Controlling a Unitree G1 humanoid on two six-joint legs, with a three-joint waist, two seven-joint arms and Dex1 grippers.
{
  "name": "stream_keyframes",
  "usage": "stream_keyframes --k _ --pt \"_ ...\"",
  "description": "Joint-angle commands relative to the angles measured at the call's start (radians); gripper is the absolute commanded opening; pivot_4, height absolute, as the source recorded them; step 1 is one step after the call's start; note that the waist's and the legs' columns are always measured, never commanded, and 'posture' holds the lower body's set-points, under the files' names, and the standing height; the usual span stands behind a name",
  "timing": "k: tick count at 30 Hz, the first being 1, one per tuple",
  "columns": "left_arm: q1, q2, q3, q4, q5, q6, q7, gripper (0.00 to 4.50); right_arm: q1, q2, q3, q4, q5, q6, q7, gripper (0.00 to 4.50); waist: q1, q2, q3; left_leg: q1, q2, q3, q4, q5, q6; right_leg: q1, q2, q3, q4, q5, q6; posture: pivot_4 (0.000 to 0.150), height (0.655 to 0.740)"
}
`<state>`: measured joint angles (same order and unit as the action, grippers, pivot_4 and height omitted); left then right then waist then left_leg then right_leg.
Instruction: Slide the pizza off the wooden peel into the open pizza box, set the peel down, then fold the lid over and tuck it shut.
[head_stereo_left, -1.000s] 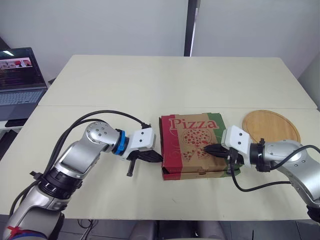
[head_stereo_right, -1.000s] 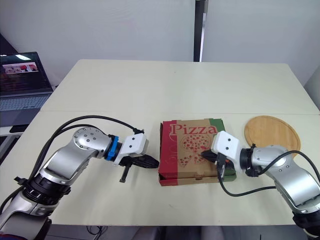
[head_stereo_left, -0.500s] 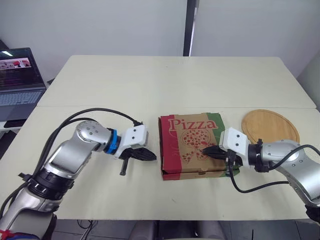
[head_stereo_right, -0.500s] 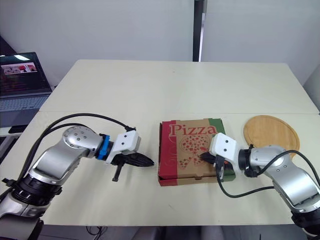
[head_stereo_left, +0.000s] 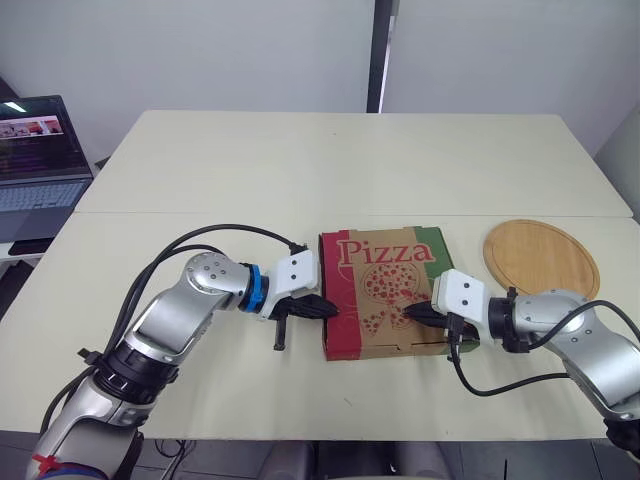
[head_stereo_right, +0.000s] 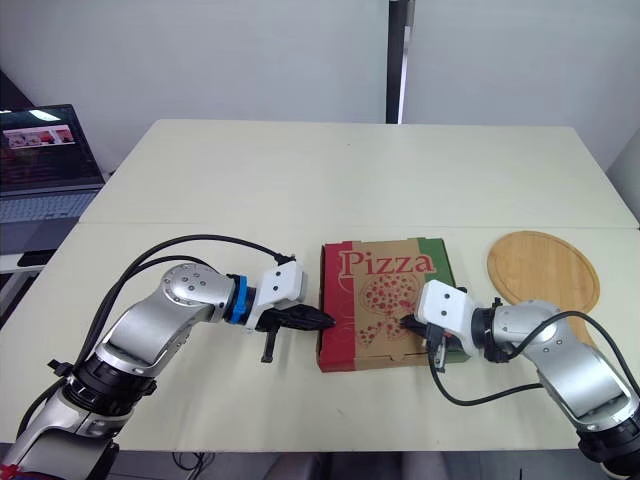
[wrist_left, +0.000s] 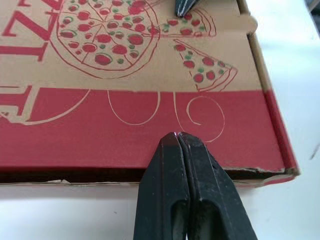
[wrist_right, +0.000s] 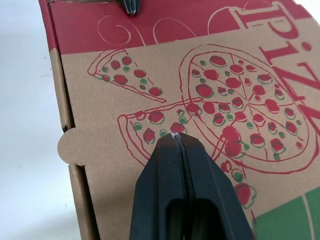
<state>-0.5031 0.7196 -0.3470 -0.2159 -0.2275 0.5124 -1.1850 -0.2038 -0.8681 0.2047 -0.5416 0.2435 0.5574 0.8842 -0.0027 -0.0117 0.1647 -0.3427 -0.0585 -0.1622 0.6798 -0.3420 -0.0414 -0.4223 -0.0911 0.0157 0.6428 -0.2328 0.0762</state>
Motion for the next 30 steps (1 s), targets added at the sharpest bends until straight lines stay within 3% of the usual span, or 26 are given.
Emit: stream_keyframes --k 1,7,12,19,23,30 --pt "0.014 -0.002 -0.017 0.029 0.036 -0.016 0.017 0.00 0.020 0.023 -0.031 0.015 -0.013 -0.048 -0.020 0.03 0.000 0.000 0.000 0.000 0.000 0.000 0.000 0.000 0.000 0.000 0.000 0.000 0.000 0.000 0.000 0.150 0.7400" --pt "0.040 -0.013 0.194 -0.031 -0.134 0.121 0.085 0.00 0.026 0.069 -0.264 0.037 0.075 -0.030 -0.084 0.03 0.000 0.000 0.000 0.000 0.000 0.000 0.000 0.000 0.000 0.000 0.000 0.000 0.001 0.000 0.000 0.150 0.7400" --pt "0.108 0.011 0.322 -0.003 -0.128 0.145 0.189 0.00 0.091 -0.005 -0.348 0.172 -0.038 -0.095 -0.121 0.03 0.001 0.000 0.000 0.000 0.000 0.000 0.000 0.000 0.000 -0.001 0.000 0.000 0.000 0.000 0.000 0.150 0.7400" --pt "0.156 -0.011 0.212 0.008 -0.042 0.104 0.238 0.00 0.159 -0.022 -0.283 0.260 -0.121 -0.129 -0.104 0.03 0.000 0.000 0.000 0.001 0.000 0.001 0.000 0.000 0.000 0.000 0.000 0.001 0.000 0.000 0.000 0.150 0.7400" --pt "0.134 -0.064 0.169 0.038 -0.028 0.103 0.261 0.00 0.174 -0.007 -0.233 0.212 -0.098 -0.121 -0.063 0.03 0.000 0.000 0.000 0.000 0.000 0.001 0.000 0.000 0.000 0.000 0.000 0.001 0.000 0.000 0.000 0.150 0.7400" --pt "0.138 -0.054 0.163 0.040 -0.026 0.106 0.252 0.00 0.204 -0.007 -0.207 0.081 -0.025 -0.037 -0.003 0.03 0.000 0.000 0.000 0.000 0.000 0.001 0.000 0.000 0.000 -0.001 0.000 0.001 0.000 0.000 0.000 0.150 0.7400"
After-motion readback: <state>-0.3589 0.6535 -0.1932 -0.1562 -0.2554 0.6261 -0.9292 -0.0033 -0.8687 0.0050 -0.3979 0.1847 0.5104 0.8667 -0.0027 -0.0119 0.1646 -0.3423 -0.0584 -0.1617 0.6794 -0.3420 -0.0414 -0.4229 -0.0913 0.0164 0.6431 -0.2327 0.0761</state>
